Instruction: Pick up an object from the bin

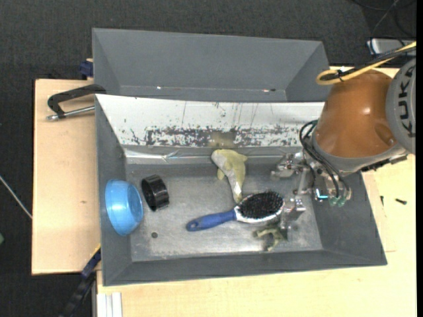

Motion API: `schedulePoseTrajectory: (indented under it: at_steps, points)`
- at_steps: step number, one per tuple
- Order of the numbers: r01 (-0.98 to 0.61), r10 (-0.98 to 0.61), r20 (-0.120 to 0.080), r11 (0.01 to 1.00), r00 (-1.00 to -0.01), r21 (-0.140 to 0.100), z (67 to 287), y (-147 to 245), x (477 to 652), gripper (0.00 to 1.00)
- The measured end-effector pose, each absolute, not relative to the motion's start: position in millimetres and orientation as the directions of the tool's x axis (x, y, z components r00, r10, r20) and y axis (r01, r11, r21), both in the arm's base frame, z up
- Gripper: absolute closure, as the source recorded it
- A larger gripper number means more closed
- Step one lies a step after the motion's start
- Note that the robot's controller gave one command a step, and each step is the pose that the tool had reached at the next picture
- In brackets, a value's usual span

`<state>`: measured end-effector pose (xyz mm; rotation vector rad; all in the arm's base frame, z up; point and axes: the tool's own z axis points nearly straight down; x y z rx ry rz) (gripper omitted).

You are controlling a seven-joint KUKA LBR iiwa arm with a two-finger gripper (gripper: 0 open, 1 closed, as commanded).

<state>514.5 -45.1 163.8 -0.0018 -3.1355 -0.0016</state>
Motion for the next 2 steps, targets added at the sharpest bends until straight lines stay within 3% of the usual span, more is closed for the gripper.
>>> schedulePoseTrajectory:
  at_steps: [1,2]
  points:
    - [-0.265,-0.265,-0.002,0.964,-0.964,0.001,72,-24,549.6,0.0]
    - [0.004,0.004,-0.007,1.0,-1.0,0.003,102,24,552.4,0.0]
